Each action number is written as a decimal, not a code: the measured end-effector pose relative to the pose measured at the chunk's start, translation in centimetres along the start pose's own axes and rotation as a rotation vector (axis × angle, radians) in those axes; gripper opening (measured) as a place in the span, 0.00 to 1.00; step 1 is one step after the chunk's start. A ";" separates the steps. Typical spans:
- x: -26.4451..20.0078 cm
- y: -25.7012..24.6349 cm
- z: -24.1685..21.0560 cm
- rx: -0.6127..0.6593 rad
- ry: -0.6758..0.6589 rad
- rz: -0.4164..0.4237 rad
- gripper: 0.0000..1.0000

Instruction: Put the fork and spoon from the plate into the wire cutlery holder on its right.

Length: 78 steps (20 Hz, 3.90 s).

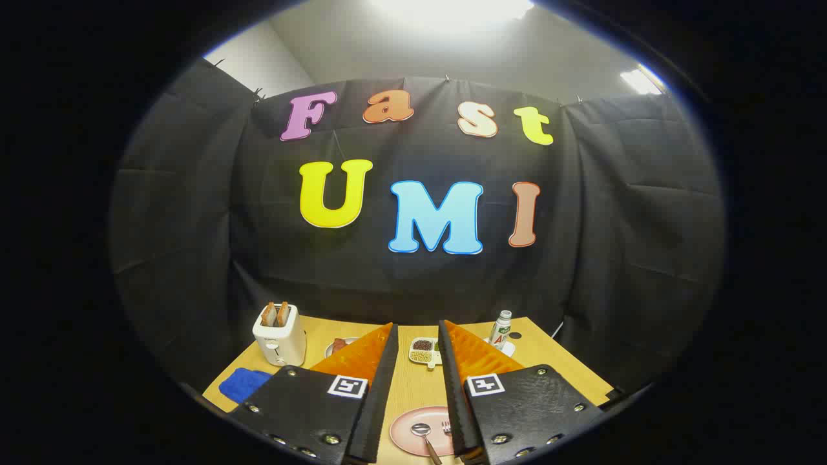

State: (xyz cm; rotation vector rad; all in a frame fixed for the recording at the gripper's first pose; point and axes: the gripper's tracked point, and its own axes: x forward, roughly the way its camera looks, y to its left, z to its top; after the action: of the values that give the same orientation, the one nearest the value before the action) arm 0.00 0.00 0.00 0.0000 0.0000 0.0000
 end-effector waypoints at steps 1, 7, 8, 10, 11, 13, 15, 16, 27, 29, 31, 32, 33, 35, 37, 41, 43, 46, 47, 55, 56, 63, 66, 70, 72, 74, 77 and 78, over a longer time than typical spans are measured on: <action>0.1 0.0 -0.2 0.005 0.003 0.000 0.42; 0.3 -0.3 -0.4 0.007 0.009 -0.009 0.42; 0.4 -0.4 -0.6 0.005 0.010 -0.011 0.42; 0.4 -0.6 -0.7 0.005 0.015 -0.015 0.42; 0.5 -0.6 -0.8 0.009 0.018 -0.016 0.42; 0.5 -0.7 -1.1 0.016 0.025 -0.018 0.42; 0.7 -0.8 -1.8 0.021 0.044 -0.020 0.42; 0.8 -0.9 -2.4 0.023 0.057 -0.022 0.42; 2.6 -5.5 -14.4 0.055 0.393 -0.134 0.42; 3.0 -6.3 -16.5 0.059 0.456 -0.153 0.42; 3.4 -6.9 -18.8 0.072 0.519 -0.172 0.42; 3.6 -7.2 -19.9 0.080 0.549 -0.182 0.42; 3.7 -7.5 -21.0 0.086 0.585 -0.192 0.42; 3.9 -7.9 -23.3 0.092 0.661 -0.203 0.42; 4.0 -8.1 -25.8 0.078 0.745 -0.205 0.42; 3.7 -8.6 -30.5 0.008 0.930 -0.205 0.42; 3.9 -8.5 -32.5 -0.008 0.996 -0.195 0.42; 3.9 -8.2 -35.1 -0.014 1.085 -0.179 0.42; 3.8 -8.1 -35.9 -0.020 1.115 -0.174 0.42; 3.2 -8.3 -40.6 -0.109 1.296 -0.106 0.42; 3.2 -8.3 -41.0 -0.118 1.309 -0.094 0.42; 3.2 -8.1 -42.3 -0.159 1.372 -0.047 0.11; 3.2 -7.6 -41.8 -0.158 1.376 -0.041 0.11; 3.2 -8.0 -40.5 -0.197 1.373 -0.065 0.04; 3.5 -8.4 -39.2 -0.211 1.357 -0.083 0.04; 3.9 -9.0 -37.6 -0.236 1.341 -0.107 0.04; 4.7 -9.7 -35.3 -0.224 1.304 -0.142 0.04; 4.8 -10.1 -34.6 -0.222 1.297 -0.154 0.04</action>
State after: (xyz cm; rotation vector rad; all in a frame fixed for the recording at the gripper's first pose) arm 4.80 -10.14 -34.58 -0.2222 1.2966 -0.1544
